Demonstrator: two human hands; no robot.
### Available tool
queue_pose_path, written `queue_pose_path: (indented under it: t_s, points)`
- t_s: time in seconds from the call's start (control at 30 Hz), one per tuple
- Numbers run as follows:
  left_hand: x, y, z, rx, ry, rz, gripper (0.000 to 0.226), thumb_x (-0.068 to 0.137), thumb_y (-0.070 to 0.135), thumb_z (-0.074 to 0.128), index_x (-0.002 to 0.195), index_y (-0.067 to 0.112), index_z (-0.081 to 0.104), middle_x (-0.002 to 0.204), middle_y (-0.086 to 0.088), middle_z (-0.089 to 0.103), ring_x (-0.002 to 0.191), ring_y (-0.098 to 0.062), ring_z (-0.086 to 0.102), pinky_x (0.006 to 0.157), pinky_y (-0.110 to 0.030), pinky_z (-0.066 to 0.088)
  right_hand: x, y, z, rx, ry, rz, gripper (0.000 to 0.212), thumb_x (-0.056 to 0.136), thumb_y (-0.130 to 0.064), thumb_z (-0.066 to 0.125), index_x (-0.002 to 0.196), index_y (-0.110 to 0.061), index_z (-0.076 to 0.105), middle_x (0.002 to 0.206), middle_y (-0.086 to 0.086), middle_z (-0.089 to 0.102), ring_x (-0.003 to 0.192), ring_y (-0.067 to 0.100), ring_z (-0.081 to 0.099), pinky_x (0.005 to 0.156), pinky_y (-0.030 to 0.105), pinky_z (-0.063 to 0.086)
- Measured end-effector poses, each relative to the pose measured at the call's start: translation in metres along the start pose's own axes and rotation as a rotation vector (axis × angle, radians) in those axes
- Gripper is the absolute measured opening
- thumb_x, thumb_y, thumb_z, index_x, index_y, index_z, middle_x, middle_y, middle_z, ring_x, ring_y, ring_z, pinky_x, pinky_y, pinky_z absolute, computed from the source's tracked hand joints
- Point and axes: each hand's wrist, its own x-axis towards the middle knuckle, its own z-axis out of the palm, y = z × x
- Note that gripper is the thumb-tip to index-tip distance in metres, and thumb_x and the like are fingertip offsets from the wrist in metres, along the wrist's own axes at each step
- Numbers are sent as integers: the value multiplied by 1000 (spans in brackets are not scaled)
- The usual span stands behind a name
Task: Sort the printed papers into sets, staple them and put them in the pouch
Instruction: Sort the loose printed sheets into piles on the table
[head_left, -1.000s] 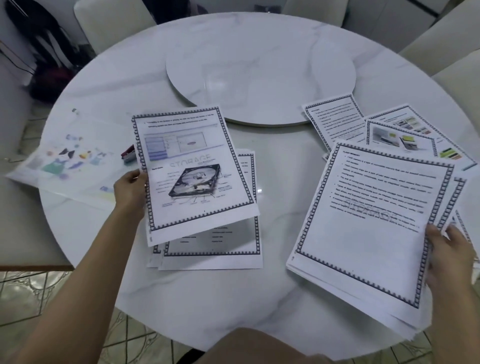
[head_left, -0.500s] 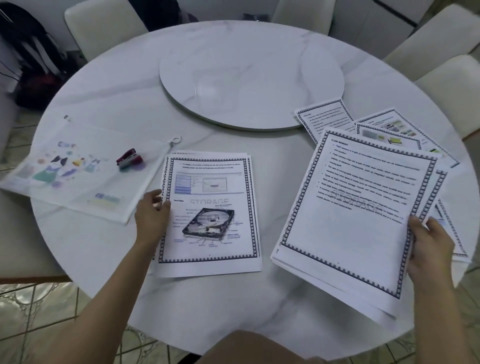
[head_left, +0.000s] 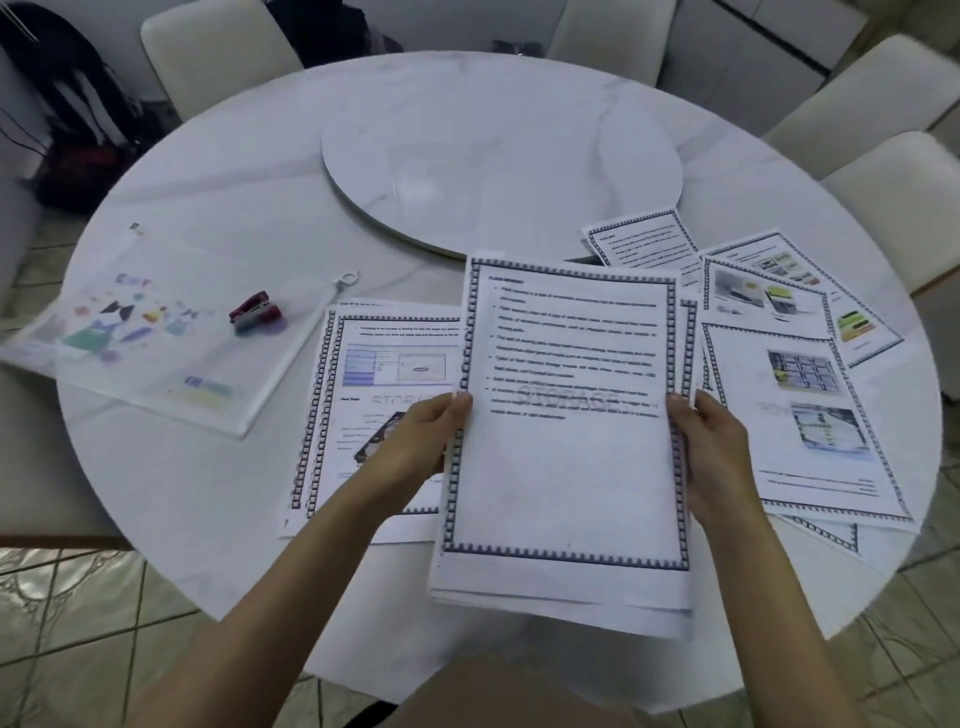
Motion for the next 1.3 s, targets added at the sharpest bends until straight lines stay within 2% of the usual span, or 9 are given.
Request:
queue_pose_path:
  t_s: [0.1,0.3,0.43,0.57,0.77,0.87,0.93,1.13,1.3]
  points:
    - [2,-6,-6,29,92,-29,23,98,23,43,94,13,63,98,-11,68,90,-28,63,85,-44,51,0,-1,6,-35,-66,-2,9,93,-10,51,90,-8,59,72,-7,70,65,4,66,63,21,54]
    - [1,-19,-6,-78,184,-77,10,91,16,57,84,12,63,80,-2,69,72,-17,66,58,-25,53,-1,-4,4,7,-209,54,7,89,-18,57,90,-15,64,77,-8,74,73,5,69,61,16,53]
    - [-1,-31,12,-124,243,-89,15,87,14,62,98,5,65,90,-9,71,76,-22,69,66,-29,58,-6,12,-16,-84,-213,81,58,53,-50,81,98,-17,67,94,-5,74,89,13,70,69,21,56]
    - [-3,-42,34,-98,168,-113,21,97,20,46,92,8,62,86,-8,66,74,-21,60,65,-28,52,-5,23,-47,-160,-104,118,12,83,-12,65,90,-22,65,79,-11,73,91,16,65,62,22,55]
    - [-5,-50,62,-117,52,-149,23,97,8,42,98,1,65,84,-5,69,69,-12,64,57,-19,51,-4,23,-85,-235,-41,169,17,75,-31,73,87,-23,66,88,-5,70,100,26,64,67,28,46]
    - [-3,-50,68,-163,99,-142,16,93,8,51,85,5,64,70,2,68,56,-5,63,53,-18,50,-2,24,-95,-297,-80,174,77,28,-71,79,87,-24,68,86,-8,72,89,20,65,74,35,50]
    - [0,-50,70,-148,134,-131,13,91,10,56,82,7,64,67,2,67,55,-5,62,55,-20,52,3,27,-101,-302,-81,188,91,12,-75,76,87,-23,68,81,-11,73,89,20,65,78,38,52]
    - [10,-50,68,-112,227,-113,20,84,18,66,69,12,54,66,-1,61,65,-17,57,66,-34,49,14,23,-111,-261,-113,182,81,28,-68,81,94,-23,67,96,-6,73,94,20,67,71,30,58]
    - [18,-54,60,41,385,-52,19,90,18,59,71,17,55,67,4,56,57,-8,47,51,-16,38,25,6,-133,-274,-123,135,98,23,-74,78,107,-24,63,101,-6,70,87,12,69,69,24,58]
